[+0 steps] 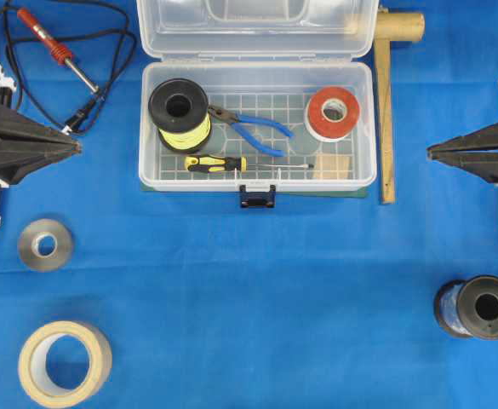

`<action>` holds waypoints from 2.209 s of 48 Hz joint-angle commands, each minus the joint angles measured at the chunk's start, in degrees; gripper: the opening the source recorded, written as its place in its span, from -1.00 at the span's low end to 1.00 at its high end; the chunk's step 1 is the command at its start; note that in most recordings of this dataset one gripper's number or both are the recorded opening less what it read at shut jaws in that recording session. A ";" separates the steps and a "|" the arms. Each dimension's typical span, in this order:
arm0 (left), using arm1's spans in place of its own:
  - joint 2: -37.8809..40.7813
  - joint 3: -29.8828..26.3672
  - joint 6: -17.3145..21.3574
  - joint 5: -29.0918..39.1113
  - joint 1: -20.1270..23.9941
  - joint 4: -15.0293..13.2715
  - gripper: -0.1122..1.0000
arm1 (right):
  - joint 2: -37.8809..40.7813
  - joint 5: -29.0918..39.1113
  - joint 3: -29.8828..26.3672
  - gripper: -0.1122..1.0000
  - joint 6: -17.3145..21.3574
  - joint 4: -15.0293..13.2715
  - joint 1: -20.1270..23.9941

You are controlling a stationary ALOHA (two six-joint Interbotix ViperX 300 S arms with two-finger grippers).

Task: Pick the nipper from the toolbox among several items.
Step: 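Move the right gripper over the blue-handled pliers in the toolbox, then lower the right gripper and close it on the pliers' blue handles, then lift the pliers out of the toolbox with the right gripper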

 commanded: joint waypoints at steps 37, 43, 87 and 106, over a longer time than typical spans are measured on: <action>2.11 -0.97 -0.18 -0.62 -0.35 -1.93 -0.80 | 40.87 34.19 -33.05 -0.38 2.46 0.35 -15.03; 2.29 -0.88 -0.26 -0.62 -0.35 -1.93 -0.80 | 48.60 38.14 -38.76 0.30 2.20 -1.32 -15.38; 2.90 -0.35 -0.70 -0.44 -0.35 -2.02 -0.80 | 72.86 39.38 -48.78 -0.29 0.62 -1.93 -17.49; 2.72 -0.26 -0.79 -0.35 -0.35 -2.02 -0.80 | 64.42 39.29 -47.90 -0.57 1.23 -1.85 -17.75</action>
